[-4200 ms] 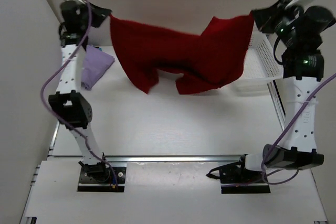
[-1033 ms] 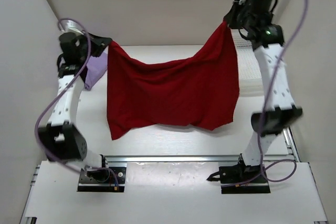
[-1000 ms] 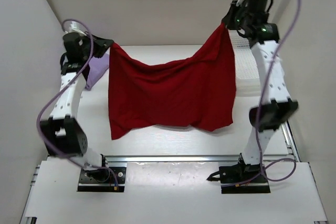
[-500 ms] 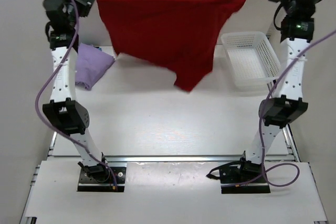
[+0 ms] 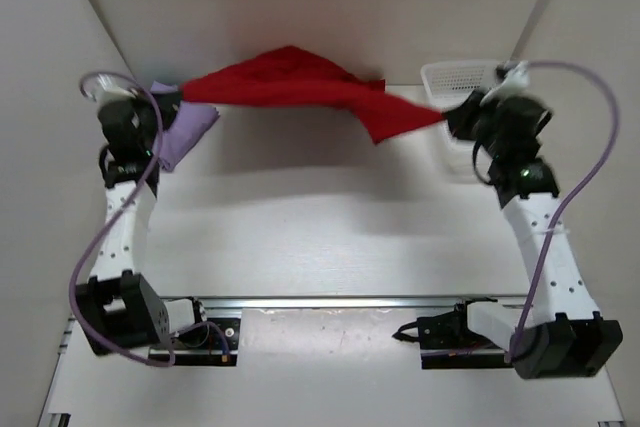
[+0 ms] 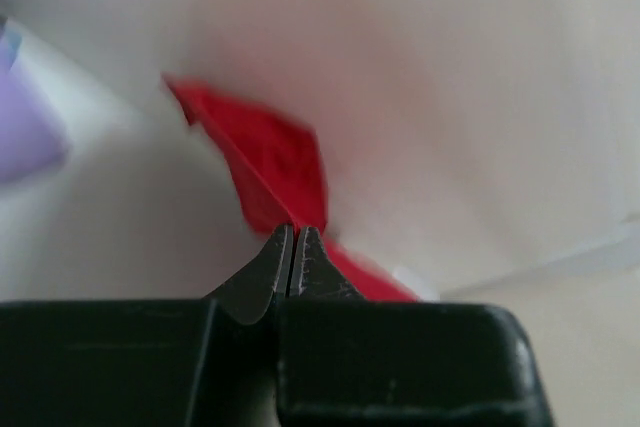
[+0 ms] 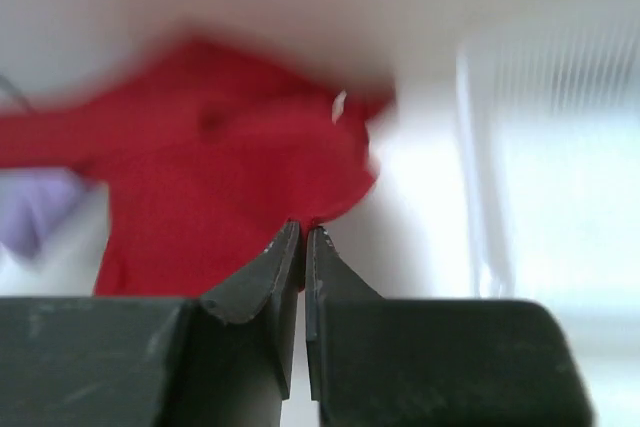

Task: Fold and stack the t-shirts
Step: Flatten out the tshirt, then grap the side of the flattened tshirt closest away from the robot with both arms

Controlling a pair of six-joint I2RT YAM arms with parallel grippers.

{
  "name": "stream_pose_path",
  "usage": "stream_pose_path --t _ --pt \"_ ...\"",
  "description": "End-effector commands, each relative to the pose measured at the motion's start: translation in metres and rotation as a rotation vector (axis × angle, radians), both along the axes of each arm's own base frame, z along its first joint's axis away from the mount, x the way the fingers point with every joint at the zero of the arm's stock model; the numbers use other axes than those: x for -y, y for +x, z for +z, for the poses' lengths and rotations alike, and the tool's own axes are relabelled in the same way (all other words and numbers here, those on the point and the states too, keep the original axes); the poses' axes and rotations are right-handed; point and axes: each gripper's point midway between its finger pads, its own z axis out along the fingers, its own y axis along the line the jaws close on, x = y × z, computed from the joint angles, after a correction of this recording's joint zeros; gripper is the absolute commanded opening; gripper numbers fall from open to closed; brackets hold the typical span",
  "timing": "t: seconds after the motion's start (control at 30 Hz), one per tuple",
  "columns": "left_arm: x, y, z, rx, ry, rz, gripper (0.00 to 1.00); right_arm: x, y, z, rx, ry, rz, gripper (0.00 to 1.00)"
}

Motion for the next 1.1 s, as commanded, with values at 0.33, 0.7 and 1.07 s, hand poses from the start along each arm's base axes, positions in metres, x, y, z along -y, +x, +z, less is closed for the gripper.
stream_pose_path --t 0.33,0.7,1.07 --pt "-0.004 -0.15 -0.276 -0.522 -0.07 0.035 0.0 -0.006 -0.163 -0.261 -0.617 0.168 0.008 0.0" --pt "0.026 -0.196 -0.302 -0.648 0.078 -0.066 0.0 -0.037 -0.256 -0.28 -0.74 0.248 -0.004 0.0" --pt "0.016 -0.157 -0.287 -0.554 -0.141 -0.02 0.0 -0.064 -0.176 -0.274 -0.623 0.039 -0.042 0.0"
